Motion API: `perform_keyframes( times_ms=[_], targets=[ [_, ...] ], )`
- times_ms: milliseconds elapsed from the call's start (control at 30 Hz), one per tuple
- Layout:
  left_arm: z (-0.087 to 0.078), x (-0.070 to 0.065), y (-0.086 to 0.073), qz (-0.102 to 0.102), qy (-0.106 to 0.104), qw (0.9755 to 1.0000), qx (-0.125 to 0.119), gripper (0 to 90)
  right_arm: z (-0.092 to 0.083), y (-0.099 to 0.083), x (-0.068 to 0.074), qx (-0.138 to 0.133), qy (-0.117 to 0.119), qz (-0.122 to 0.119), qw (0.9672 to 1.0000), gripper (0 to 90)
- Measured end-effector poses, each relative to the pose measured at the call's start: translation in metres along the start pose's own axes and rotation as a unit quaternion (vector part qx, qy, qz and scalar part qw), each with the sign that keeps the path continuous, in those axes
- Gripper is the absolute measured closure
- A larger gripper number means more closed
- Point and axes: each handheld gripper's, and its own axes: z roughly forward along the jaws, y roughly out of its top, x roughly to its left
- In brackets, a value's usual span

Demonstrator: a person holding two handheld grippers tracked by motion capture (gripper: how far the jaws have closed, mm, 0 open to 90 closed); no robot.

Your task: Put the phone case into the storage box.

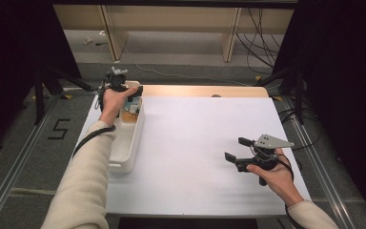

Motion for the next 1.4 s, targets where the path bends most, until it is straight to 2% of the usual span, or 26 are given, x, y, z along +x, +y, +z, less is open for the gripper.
perform_keyframes(
  times_ms=[733,1033,1067,1133,1233,1300,1400],
  targets=[
    [-0.014,-0.004,0.017,0.014,0.005,0.9989,-0.045,0.0,0.0,0.0,0.0,0.002,-0.001,0.0,1.0,15.7],
    [-0.024,-0.008,0.024,0.015,-0.004,0.9978,-0.064,1.0,0.0,0.0,0.0,0.001,-0.002,0.0,1.0,15.7],
    [-0.026,-0.006,0.026,0.034,0.001,0.9969,-0.071,1.6,0.0,0.0,0.0,0.001,-0.003,0.001,1.0,15.7],
    [-0.029,-0.008,0.026,0.035,-0.002,0.9968,-0.072,2.4,0.0,0.0,0.0,0.001,-0.003,0.001,1.0,15.7],
    [-0.034,-0.009,0.026,0.035,-0.011,0.9968,-0.07,3.7,0.0,0.0,0.0,0.001,-0.003,0.0,1.0,15.6],
    [-0.039,-0.011,0.024,0.022,-0.009,0.9977,-0.063,4.5,0.0,0.0,0.0,0.001,-0.003,0.0,1.0,15.7],
    [-0.046,-0.012,0.022,0.02,-0.013,0.9977,-0.063,5.5,0.0,0.0,0.0,0.001,-0.003,0.0,1.0,15.7]
  ],
)
